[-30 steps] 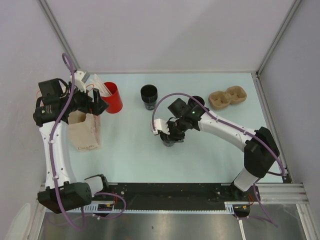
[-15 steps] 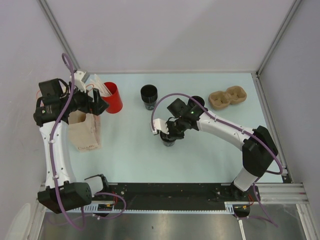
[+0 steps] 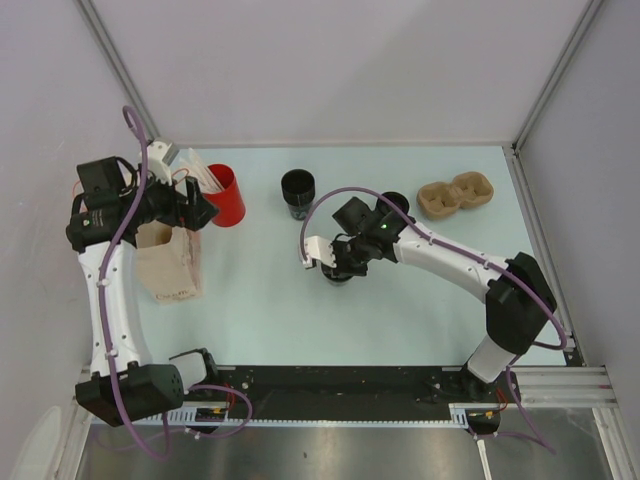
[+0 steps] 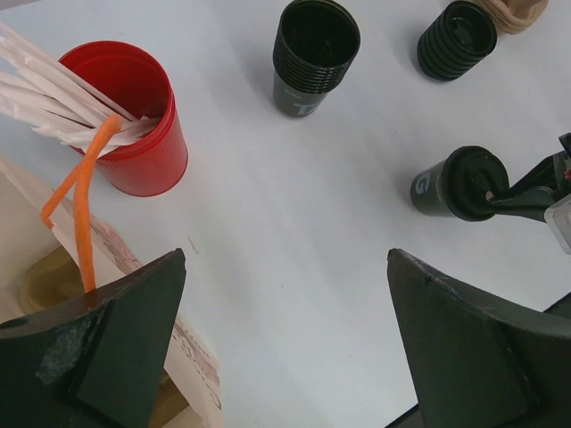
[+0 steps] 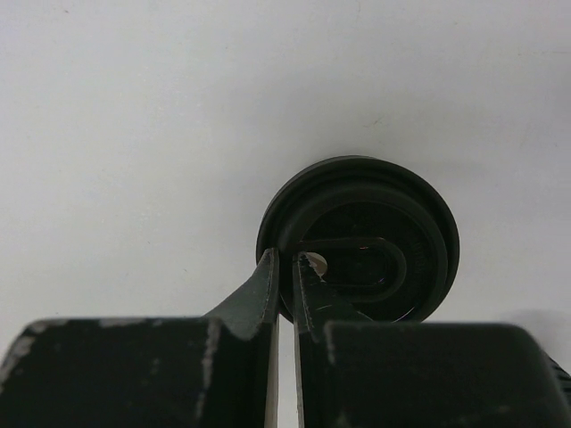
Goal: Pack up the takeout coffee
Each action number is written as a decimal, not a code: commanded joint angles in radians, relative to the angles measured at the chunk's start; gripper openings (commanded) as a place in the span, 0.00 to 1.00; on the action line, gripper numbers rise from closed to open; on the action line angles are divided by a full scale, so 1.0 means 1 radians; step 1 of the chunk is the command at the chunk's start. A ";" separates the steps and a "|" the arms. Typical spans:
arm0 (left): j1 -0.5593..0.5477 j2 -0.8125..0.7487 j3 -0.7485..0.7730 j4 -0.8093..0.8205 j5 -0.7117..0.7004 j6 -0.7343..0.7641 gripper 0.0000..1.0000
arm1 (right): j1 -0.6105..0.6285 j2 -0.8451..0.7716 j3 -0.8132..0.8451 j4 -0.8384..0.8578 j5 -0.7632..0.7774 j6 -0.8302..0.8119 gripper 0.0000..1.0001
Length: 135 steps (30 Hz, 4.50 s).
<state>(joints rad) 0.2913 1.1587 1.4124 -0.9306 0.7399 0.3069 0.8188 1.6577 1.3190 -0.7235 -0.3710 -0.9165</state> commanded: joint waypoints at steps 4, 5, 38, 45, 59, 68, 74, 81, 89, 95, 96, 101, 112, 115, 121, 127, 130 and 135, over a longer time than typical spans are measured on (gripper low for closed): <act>0.009 0.044 0.192 -0.114 -0.007 0.075 0.99 | -0.033 -0.157 0.008 -0.013 0.017 0.060 0.00; 0.009 0.052 0.212 -0.132 -0.023 0.087 0.99 | -0.058 -0.174 0.008 -0.022 0.011 0.067 0.00; 0.009 -0.030 0.042 -0.099 -0.426 0.126 0.94 | -0.403 -0.518 -0.188 -0.053 -0.229 0.120 0.00; 0.008 -0.011 0.008 -0.074 -0.412 0.121 0.80 | -0.412 -0.535 -0.201 -0.048 -0.238 0.119 0.00; -0.004 0.021 -0.036 -0.028 -0.392 0.143 0.22 | -0.426 -0.556 -0.207 -0.037 -0.233 0.126 0.00; -0.033 -0.023 -0.021 -0.066 -0.386 0.169 0.06 | -0.446 -0.567 -0.207 -0.033 -0.233 0.130 0.00; -0.060 -0.066 -0.015 -0.131 -0.379 0.199 0.04 | -0.452 -0.576 -0.207 -0.028 -0.230 0.136 0.00; -0.080 -0.145 -0.003 -0.197 -0.344 0.225 0.05 | -0.466 -0.589 -0.207 -0.027 -0.236 0.137 0.00; -0.231 -0.182 -0.036 -0.209 -0.326 0.225 0.06 | -0.477 -0.595 -0.207 -0.002 -0.218 0.169 0.00; -0.431 -0.168 -0.044 -0.183 -0.359 0.170 0.08 | -0.492 -0.598 -0.207 0.039 -0.186 0.215 0.00; -0.454 -0.163 -0.044 -0.177 -0.367 0.153 0.08 | -0.494 -0.598 -0.207 0.050 -0.181 0.222 0.00; -0.590 -0.134 -0.023 -0.133 -0.384 0.120 0.07 | -0.515 -0.605 -0.207 0.067 -0.163 0.245 0.00; -0.865 -0.004 0.062 -0.053 -0.487 0.083 0.05 | -0.567 -0.624 -0.207 0.093 -0.158 0.275 0.00; -0.908 0.033 0.112 -0.057 -0.475 0.078 0.04 | -0.581 -0.625 -0.207 0.099 -0.160 0.283 0.00; -0.963 0.107 0.201 -0.079 -0.432 0.049 0.02 | -0.604 -0.627 -0.207 0.113 -0.161 0.295 0.00; -1.015 0.111 0.169 -0.044 -0.448 0.027 0.02 | -0.619 -0.628 -0.207 0.116 -0.166 0.301 0.00; -1.031 0.113 0.171 -0.027 -0.482 0.021 0.01 | -0.627 -0.627 -0.207 0.119 -0.163 0.304 0.00; -1.043 0.140 0.198 -0.007 -0.546 -0.003 0.00 | -0.638 -0.628 -0.207 0.121 -0.164 0.307 0.00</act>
<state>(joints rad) -0.7372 1.2812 1.5692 -0.9997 0.2642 0.3477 0.1928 1.0523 1.1099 -0.6510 -0.5308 -0.6231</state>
